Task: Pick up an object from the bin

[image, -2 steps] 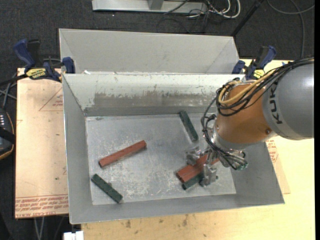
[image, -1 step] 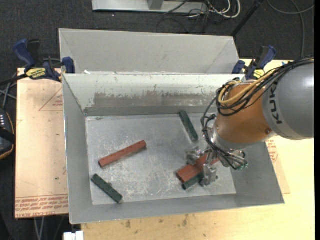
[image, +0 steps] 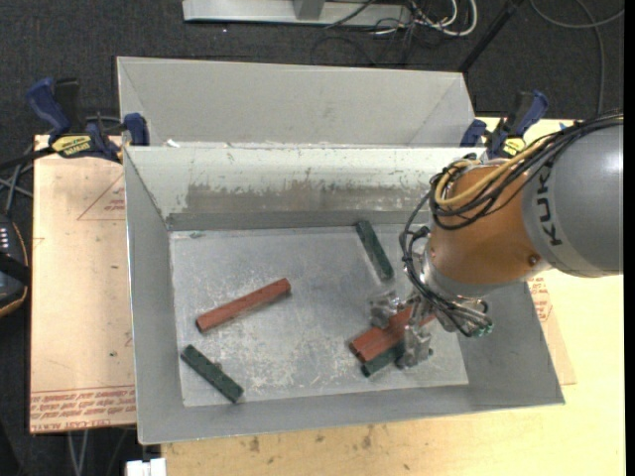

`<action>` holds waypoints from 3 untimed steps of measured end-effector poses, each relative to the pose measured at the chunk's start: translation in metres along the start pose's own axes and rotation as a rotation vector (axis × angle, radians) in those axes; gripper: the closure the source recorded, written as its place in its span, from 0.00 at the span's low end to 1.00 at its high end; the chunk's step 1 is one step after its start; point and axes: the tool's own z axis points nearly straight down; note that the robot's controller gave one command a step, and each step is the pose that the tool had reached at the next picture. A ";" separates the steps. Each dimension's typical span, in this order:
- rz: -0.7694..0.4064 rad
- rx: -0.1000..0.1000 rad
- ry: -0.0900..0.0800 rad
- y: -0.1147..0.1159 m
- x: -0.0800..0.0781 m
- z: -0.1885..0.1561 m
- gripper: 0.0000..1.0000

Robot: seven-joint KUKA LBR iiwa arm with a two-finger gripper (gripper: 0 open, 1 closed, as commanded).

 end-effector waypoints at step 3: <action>0.002 0.000 -0.002 0.001 0.000 -0.059 1.00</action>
Offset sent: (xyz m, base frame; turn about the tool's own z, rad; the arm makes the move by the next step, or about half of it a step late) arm 0.0002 -0.0001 0.0890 0.0000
